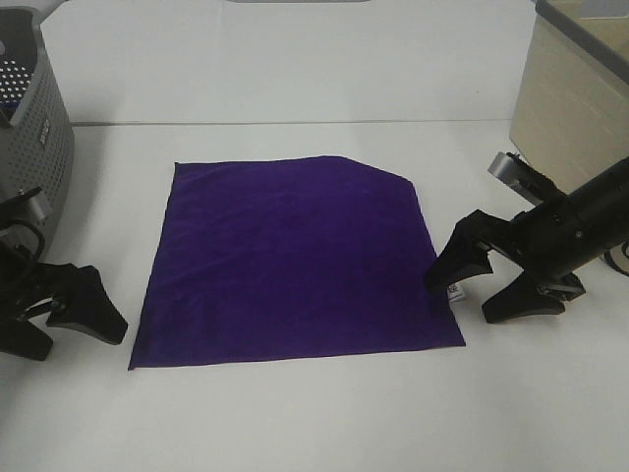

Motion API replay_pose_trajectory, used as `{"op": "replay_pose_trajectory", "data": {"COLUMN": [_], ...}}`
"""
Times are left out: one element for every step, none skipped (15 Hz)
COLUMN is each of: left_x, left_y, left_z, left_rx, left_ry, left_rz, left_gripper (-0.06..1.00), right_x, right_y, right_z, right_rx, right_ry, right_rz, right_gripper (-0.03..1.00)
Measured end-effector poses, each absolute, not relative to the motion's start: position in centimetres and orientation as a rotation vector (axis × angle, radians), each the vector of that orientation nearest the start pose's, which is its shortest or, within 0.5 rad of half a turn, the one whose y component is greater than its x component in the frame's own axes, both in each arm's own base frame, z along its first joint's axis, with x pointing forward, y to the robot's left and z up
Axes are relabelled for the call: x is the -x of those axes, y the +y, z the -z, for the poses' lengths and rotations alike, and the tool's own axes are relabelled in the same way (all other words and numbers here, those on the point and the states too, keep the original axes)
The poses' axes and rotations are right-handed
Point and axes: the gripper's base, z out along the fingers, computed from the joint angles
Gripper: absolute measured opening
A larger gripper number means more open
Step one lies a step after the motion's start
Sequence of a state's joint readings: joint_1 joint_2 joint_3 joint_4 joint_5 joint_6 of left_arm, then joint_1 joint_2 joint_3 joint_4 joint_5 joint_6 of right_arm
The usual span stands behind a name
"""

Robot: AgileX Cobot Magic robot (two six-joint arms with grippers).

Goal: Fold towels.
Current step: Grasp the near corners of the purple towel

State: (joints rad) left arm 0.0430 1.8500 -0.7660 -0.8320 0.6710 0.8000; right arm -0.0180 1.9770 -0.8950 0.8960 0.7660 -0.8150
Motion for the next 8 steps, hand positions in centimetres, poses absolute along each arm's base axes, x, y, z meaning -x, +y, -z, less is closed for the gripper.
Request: {"op": "replay_pose_trajectory", "data": {"left_x": [-27.80,-27.82,-27.87,-27.95,-28.05,-28.14,-28.32,-28.39], "left_y": [-2.99,-2.99,-3.00,-3.00,-3.01,-3.05,-3.15,-3.22], "left_z": [-10.47,-10.47,-10.48,-10.49,-10.43,-10.31,-10.07,-9.91], "left_rx": [-0.096,-0.091,-0.080,-0.065,-0.042,-0.019,0.009,0.023], "left_ry": [2.943,2.941,2.937,2.930,2.924,2.922,2.922,2.923], "left_rz": [0.706,0.706,0.708,0.706,0.709,0.719,0.736,0.746], "left_gripper": [0.97,0.97,0.97,0.97,0.97,0.97,0.97,0.96], "right_x": [-30.56,-30.56,-30.56,-30.56,-30.56,-30.56,-30.56,-30.57], "right_y": [4.39,4.39,4.39,4.39,4.39,4.39,4.39,4.40], "right_z": [-9.24,-9.24,-9.24,-9.24,-9.24,-9.24,-9.25,-9.25], "right_rx": [0.108,0.110,0.110,0.114,0.114,0.115,0.114,0.110], "right_ry": [2.953,2.953,2.953,2.952,2.952,2.952,2.951,2.950], "right_rz": [-0.866,-0.866,-0.866,-0.866,-0.866,-0.866,-0.866,-0.868], "right_gripper": [0.93,0.93,0.93,0.93,0.93,0.93,0.93,0.93]}}
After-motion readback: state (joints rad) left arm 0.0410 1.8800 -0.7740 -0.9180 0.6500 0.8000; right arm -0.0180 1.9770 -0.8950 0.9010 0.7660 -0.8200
